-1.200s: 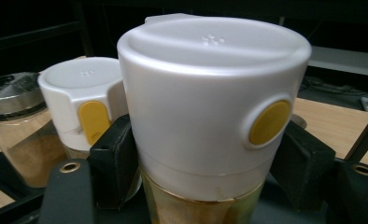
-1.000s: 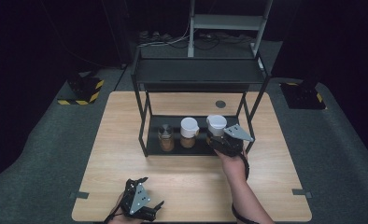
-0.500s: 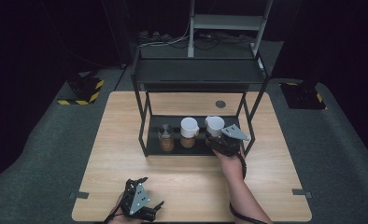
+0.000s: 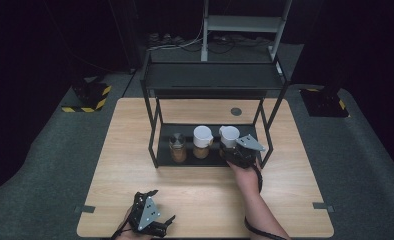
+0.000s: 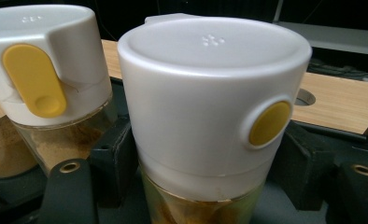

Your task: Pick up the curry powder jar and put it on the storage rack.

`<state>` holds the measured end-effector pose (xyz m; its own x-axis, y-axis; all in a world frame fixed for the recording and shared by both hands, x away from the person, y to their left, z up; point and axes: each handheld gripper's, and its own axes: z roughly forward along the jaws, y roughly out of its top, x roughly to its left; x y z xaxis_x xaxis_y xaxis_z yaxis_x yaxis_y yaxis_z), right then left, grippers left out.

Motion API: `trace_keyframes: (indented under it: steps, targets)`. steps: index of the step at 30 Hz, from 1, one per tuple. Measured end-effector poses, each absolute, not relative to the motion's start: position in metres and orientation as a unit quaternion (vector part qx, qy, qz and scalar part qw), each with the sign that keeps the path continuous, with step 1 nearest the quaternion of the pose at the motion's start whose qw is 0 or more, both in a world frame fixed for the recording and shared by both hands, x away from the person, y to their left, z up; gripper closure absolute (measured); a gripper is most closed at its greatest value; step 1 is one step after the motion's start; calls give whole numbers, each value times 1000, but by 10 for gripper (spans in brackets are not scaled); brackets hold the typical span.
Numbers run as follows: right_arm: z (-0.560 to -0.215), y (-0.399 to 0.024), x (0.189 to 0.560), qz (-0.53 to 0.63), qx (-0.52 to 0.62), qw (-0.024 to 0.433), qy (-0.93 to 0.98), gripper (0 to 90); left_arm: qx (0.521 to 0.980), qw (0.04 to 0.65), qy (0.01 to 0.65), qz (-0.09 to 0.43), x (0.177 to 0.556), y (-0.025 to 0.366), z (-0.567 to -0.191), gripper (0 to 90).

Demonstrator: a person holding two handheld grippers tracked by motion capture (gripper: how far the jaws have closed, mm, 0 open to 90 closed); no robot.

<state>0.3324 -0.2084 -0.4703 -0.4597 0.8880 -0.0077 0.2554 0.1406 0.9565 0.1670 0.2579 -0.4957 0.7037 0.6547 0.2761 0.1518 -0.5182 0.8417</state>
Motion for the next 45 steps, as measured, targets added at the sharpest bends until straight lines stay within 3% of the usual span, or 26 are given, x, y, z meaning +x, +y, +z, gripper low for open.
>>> trace_keyframes:
  steps: [33, 35, 38, 39, 45]
  targets:
    - [-471, -214, 333, 511, 416, 300, 690, 287, 820, 424, 246, 296, 167, 257, -496, 12]
    - [-472, -214, 331, 512, 420, 303, 685, 211, 822, 421, 243, 296, 167, 257, -495, 12]
    - [-473, -215, 331, 517, 422, 300, 682, 186, 822, 422, 244, 295, 168, 257, -495, 12]
    - [-473, -215, 330, 517, 423, 302, 680, 133, 820, 425, 246, 294, 168, 258, -495, 12]
    - [-473, -214, 327, 525, 424, 299, 675, 13, 822, 422, 242, 295, 168, 257, -495, 12]
